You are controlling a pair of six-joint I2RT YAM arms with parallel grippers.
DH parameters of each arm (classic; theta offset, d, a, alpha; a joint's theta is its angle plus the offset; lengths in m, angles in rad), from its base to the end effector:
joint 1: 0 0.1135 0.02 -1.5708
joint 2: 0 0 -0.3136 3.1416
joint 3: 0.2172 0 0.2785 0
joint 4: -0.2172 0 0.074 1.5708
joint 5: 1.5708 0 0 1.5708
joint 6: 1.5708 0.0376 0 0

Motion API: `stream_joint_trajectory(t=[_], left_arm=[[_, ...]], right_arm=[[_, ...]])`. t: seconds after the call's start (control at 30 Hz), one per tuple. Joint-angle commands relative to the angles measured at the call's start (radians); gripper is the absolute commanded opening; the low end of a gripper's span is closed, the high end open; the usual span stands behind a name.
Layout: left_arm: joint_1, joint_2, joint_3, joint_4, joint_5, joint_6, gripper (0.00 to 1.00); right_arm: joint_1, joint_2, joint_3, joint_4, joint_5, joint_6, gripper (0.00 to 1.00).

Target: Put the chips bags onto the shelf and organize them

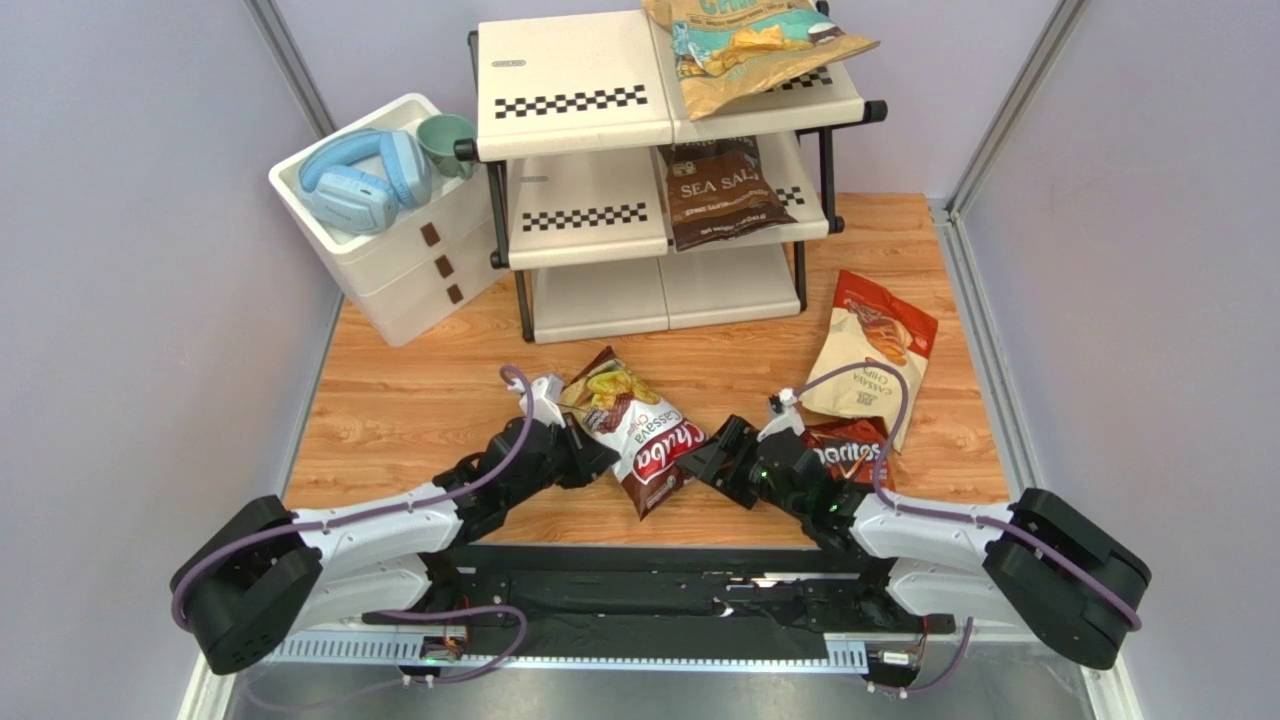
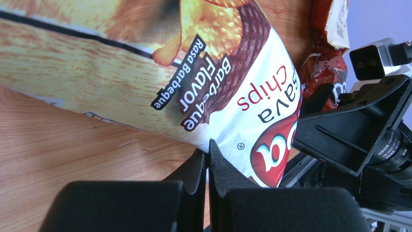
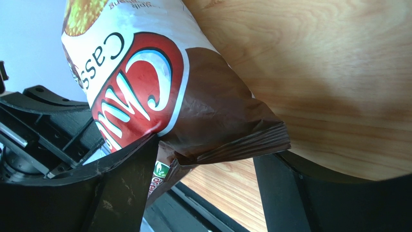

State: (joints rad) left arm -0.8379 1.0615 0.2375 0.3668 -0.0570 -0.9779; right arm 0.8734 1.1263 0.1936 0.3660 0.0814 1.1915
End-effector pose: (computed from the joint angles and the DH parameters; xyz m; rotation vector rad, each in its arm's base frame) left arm 0.1327 -0.1442 0.1793 -0.1932 2.1962 -1.0429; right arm 0.1240 0.1432 0.1541 0.4244 2.3138 1.0594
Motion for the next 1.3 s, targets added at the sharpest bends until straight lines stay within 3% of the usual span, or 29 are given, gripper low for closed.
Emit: stream_joint_trajectory(t=[0.0, 0.2, 0.33, 0.47, 0.57, 0.67, 0.7, 0.9, 1.0, 1.03, 1.07, 1.13, 1.17, 1.27], left_arm=[[-0.004, -0.037, -0.009, -0.006, 0.028, 0.034, 0.0], [-0.003, -0.044, -0.012, -0.023, 0.034, 0.044, 0.0], [-0.003, -0.026, -0.007, -0.014, 0.043, 0.045, 0.0], [-0.003, -0.021, -0.001, -0.008, 0.049, 0.053, 0.0], [-0.003, -0.023, -0.003, -0.012, 0.049, 0.054, 0.0], [-0.004, -0.032, -0.007, -0.022, 0.049, 0.054, 0.0], [-0.003, -0.043, -0.007, -0.029, 0.049, 0.053, 0.0], [-0.003, -0.112, -0.006, -0.112, 0.026, 0.064, 0.0], [-0.003, -0.182, 0.013, -0.23, -0.015, 0.059, 0.0], [-0.003, -0.204, 0.028, -0.271, -0.05, 0.047, 0.01], [-0.003, -0.23, 0.036, -0.316, -0.067, 0.045, 0.12], [-0.003, -0.319, 0.06, -0.449, -0.108, 0.051, 0.21], [-0.003, -0.352, 0.066, -0.489, -0.122, 0.053, 0.32], [-0.003, -0.506, 0.06, -0.589, -0.173, 0.064, 0.36]], right_arm=[[0.033, 0.015, 0.049, 0.099, 0.159, 0.025, 0.77], [0.039, 0.016, 0.063, 0.119, 0.25, 0.049, 0.68], [0.039, 0.087, 0.096, 0.14, 0.23, 0.049, 0.59], [0.052, 0.177, 0.099, 0.207, 0.195, 0.074, 0.56], [0.068, 0.239, 0.11, 0.246, 0.187, 0.092, 0.48], [0.082, 0.271, 0.127, 0.249, 0.173, 0.092, 0.25], [0.084, 0.279, 0.129, 0.243, 0.17, 0.089, 0.21], [0.09, 0.25, 0.155, 0.13, 0.167, 0.045, 0.0], [0.091, 0.221, 0.159, 0.088, 0.149, -0.021, 0.0], [0.095, 0.208, 0.168, 0.073, 0.147, -0.041, 0.0], [0.093, 0.185, 0.178, 0.053, 0.144, -0.082, 0.0], [0.093, 0.158, 0.211, -0.034, 0.144, -0.137, 0.0], [0.093, 0.124, 0.217, -0.057, 0.144, -0.189, 0.0], [0.095, 0.07, 0.23, -0.114, 0.158, -0.245, 0.0]])
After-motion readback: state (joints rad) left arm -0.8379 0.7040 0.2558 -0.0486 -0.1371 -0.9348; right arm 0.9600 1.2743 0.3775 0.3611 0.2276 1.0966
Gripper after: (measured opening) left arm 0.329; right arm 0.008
